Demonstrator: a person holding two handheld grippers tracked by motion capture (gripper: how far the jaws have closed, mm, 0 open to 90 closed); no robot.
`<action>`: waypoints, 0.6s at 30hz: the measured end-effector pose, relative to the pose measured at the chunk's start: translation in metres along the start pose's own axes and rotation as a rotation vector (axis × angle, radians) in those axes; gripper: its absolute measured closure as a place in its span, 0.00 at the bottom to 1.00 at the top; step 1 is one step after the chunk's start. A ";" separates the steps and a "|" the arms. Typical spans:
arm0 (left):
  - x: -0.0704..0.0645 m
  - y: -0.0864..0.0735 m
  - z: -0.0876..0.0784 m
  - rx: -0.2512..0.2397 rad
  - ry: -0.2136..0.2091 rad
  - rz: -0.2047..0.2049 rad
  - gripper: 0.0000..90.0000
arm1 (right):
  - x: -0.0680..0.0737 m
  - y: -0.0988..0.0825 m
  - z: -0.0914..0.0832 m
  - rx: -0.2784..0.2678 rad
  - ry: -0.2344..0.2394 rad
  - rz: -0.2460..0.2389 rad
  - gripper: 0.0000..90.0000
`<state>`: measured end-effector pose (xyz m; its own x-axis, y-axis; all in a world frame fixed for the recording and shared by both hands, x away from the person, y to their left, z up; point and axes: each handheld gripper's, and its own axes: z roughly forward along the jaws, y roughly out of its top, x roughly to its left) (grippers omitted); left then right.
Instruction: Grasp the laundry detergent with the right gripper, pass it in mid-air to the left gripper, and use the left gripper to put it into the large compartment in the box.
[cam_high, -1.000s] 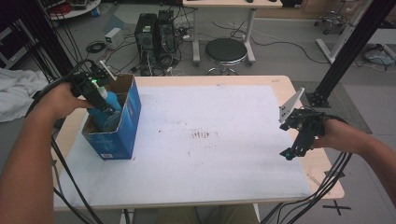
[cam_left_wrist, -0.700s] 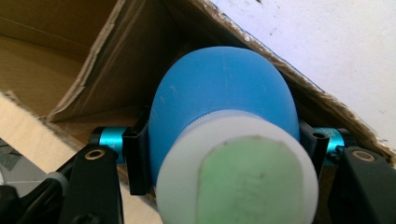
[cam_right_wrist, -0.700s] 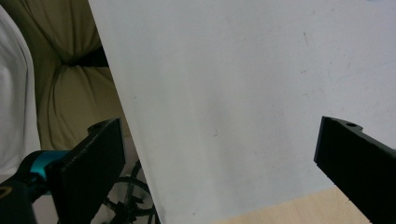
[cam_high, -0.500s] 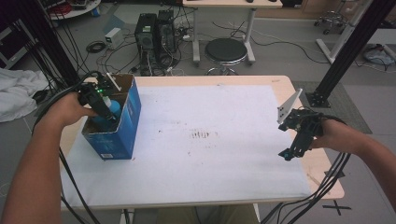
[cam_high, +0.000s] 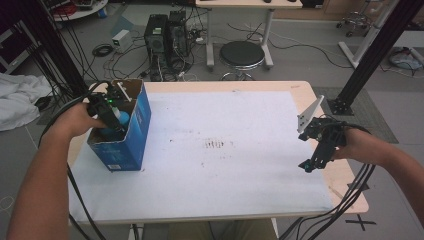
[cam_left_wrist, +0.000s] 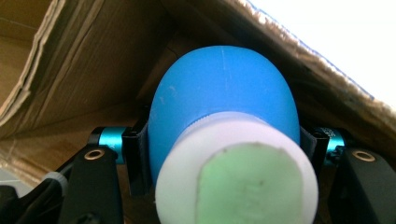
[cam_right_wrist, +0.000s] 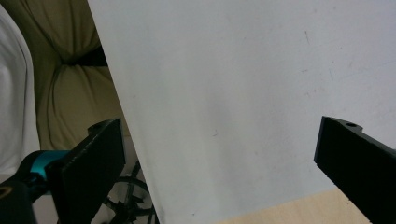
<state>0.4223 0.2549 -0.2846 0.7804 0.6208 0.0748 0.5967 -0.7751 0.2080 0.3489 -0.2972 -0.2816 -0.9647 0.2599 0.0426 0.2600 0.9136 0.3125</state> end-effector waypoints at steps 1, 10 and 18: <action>0.000 0.001 0.000 0.003 -0.002 -0.009 0.42 | 0.001 0.000 0.001 0.001 0.001 0.000 0.01; 0.002 -0.001 -0.001 0.001 0.009 -0.033 0.33 | 0.002 -0.001 0.001 -0.006 0.001 -0.001 0.01; 0.003 -0.007 -0.017 -0.060 0.022 -0.050 0.30 | 0.004 0.000 0.000 -0.005 0.001 -0.003 0.01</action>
<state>0.4170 0.2638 -0.2692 0.7452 0.6616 0.0837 0.6220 -0.7349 0.2702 0.3455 -0.2962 -0.2813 -0.9654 0.2571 0.0429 0.2572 0.9127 0.3176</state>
